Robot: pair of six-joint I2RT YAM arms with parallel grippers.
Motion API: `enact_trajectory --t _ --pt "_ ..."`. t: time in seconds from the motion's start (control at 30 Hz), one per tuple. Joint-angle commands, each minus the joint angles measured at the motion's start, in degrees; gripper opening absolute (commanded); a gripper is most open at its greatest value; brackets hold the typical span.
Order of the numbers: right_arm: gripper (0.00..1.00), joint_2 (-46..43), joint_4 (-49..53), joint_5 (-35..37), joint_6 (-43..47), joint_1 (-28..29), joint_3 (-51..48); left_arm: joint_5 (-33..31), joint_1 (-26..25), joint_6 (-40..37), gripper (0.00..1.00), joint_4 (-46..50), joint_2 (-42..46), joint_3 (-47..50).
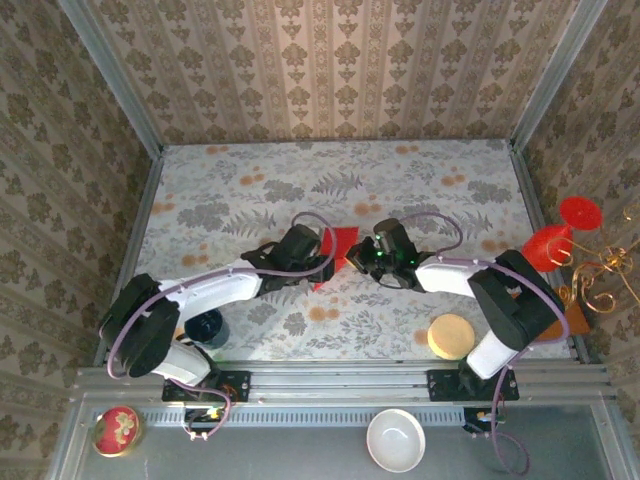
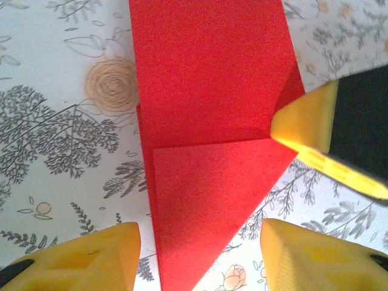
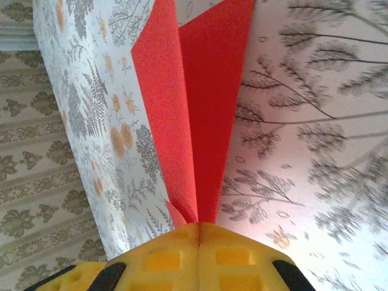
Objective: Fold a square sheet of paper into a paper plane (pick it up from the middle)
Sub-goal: Fold the wing for the fifth time at the center of the table.
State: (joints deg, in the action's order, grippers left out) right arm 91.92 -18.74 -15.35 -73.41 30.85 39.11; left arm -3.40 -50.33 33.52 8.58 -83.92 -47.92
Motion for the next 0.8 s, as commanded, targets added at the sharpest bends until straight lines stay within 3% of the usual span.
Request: enact_trajectory --t 0.0,0.23,0.47,0.77 --pt "0.0 -3.19 4.7 2.15 -3.67 -1.03 -1.28 -5.07 -2.11 -10.12 0.56 -3.11 -0.58 1.0" --pt "0.0 -4.43 9.12 -0.28 -5.75 -2.87 -0.14 -4.87 -8.84 -30.17 0.54 -14.09 -4.17 2.42" --pt "0.0 -3.33 9.74 -2.43 -6.53 -3.68 1.23 -6.84 -9.18 -35.3 0.5 -15.25 -10.09 -0.92" --pt "0.0 -1.79 8.31 -6.34 -9.45 -4.4 1.84 -6.85 -8.54 -37.6 0.34 -19.28 -10.52 1.34"
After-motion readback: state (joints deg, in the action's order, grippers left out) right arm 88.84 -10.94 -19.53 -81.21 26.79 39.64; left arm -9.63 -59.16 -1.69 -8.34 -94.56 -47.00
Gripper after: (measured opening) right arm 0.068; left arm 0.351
